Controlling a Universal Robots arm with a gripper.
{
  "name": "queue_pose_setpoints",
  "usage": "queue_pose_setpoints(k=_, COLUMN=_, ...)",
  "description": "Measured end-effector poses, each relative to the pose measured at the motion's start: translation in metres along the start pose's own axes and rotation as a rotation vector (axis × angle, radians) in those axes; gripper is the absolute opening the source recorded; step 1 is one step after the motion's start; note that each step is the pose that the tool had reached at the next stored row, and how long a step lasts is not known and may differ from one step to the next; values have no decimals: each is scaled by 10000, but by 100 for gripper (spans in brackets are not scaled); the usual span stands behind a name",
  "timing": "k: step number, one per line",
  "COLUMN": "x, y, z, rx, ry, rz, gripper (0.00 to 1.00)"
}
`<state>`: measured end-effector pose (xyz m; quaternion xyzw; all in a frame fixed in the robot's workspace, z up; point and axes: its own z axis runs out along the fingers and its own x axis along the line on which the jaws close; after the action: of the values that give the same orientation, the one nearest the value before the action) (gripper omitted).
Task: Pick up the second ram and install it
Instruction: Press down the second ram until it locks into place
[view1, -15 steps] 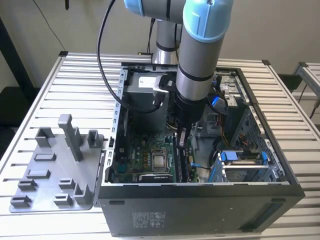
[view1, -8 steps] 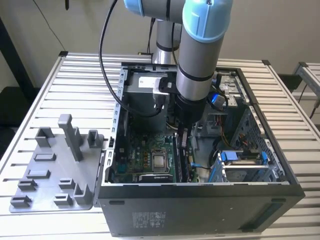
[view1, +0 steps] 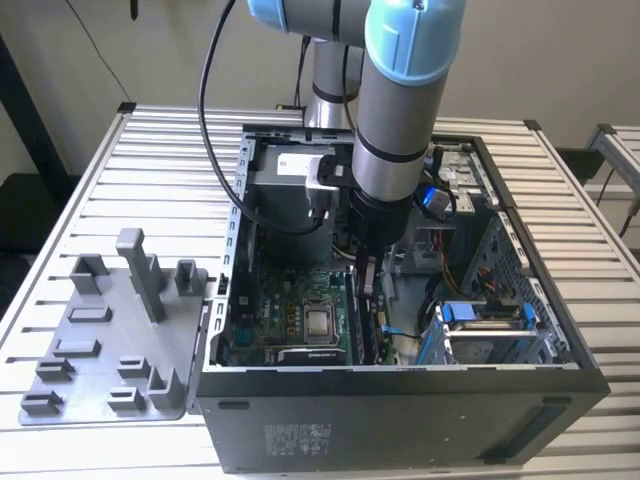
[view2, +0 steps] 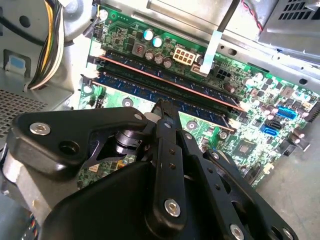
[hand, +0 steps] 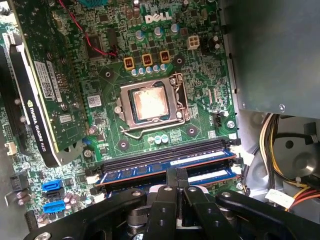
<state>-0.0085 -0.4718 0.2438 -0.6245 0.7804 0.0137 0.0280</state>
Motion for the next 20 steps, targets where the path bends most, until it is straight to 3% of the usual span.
queue_pose_setpoints(k=13, x=-7, y=-37, z=4, rx=-42, ry=-9, rz=-561, gripper=11)
queue_pose_setpoints(k=20, x=-5, y=-48, z=101, rx=-56, ry=-10, rz=-780, gripper=11)
